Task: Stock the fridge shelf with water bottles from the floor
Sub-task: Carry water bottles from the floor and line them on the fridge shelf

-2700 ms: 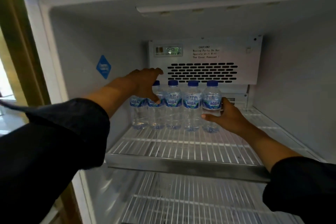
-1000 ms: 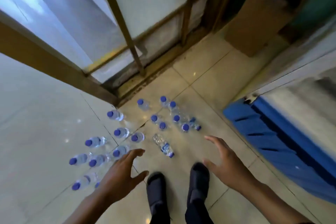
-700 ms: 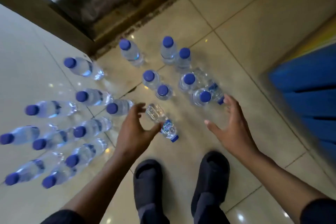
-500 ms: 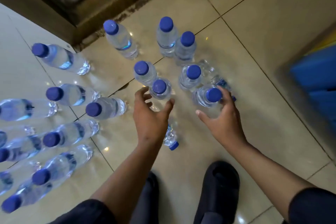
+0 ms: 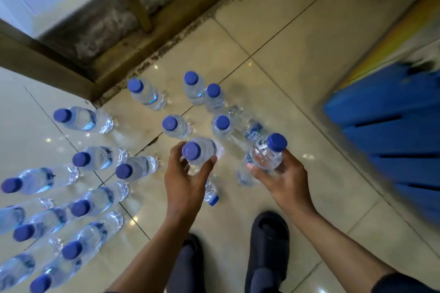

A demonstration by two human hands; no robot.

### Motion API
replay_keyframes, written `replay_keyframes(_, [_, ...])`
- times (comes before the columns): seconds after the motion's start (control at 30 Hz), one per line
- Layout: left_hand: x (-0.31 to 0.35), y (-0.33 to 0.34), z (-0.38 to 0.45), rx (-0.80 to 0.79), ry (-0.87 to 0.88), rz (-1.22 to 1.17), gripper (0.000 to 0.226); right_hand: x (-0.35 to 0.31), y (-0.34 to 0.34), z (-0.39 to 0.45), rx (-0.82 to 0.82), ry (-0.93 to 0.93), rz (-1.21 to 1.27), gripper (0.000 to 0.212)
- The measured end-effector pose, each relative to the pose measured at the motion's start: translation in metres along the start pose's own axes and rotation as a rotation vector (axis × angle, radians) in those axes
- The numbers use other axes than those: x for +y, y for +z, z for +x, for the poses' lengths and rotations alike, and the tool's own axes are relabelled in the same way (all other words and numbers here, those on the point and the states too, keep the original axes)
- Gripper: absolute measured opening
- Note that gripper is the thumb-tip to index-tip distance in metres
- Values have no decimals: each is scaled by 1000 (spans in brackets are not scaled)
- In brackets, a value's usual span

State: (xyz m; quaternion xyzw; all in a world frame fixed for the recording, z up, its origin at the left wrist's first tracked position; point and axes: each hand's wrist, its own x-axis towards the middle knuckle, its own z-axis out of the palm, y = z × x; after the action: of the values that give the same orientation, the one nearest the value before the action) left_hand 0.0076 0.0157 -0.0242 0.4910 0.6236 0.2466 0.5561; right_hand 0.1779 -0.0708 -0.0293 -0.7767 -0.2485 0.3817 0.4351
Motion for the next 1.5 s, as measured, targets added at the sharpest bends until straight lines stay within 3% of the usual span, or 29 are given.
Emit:
replay_keyframes(0.27, [221, -67, -104, -441, 111, -97, 41, -232, -115, -107, -49, 49, 291, 36])
replay_keyframes(0.47, [417, -92, -184, -581, 280, -151, 34, -410, -204, -201, 41, -42, 363, 40])
replay_keyframes(0.6, [515, -82, -239, -628, 267, -256, 34, -493, -255, -259, 181, -158, 381, 48])
replay_keyframes(0.67, [556, -70, -267, -651, 282, -296, 34, -519, -281, -284, 262, -197, 426, 51])
replay_keyframes(0.8, [622, -36, -322, -784, 364, -316, 44, -548, -334, -323, 425, -258, 506, 33])
replay_keyframes(0.87, [651, -15, -351, -845, 437, -288, 50, -559, -365, -340, 495, -270, 526, 33])
replay_keyframes(1.07, [744, 52, -442, -1116, 595, -275, 59, -589, -472, -387, 745, -370, 450, 34])
replay_keyframes(1.17, [786, 84, -485, -1196, 643, -305, 61, -599, -524, -408, 894, -458, 434, 21])
replay_keyframes(1.37, [860, 145, -550, -1328, 818, -351, 47, -641, -622, -438, 981, -623, 361, 39])
replay_keyframes(1.5, [895, 186, -573, -1255, 929, -319, 47, -666, -680, -438, 1023, -698, 291, 47])
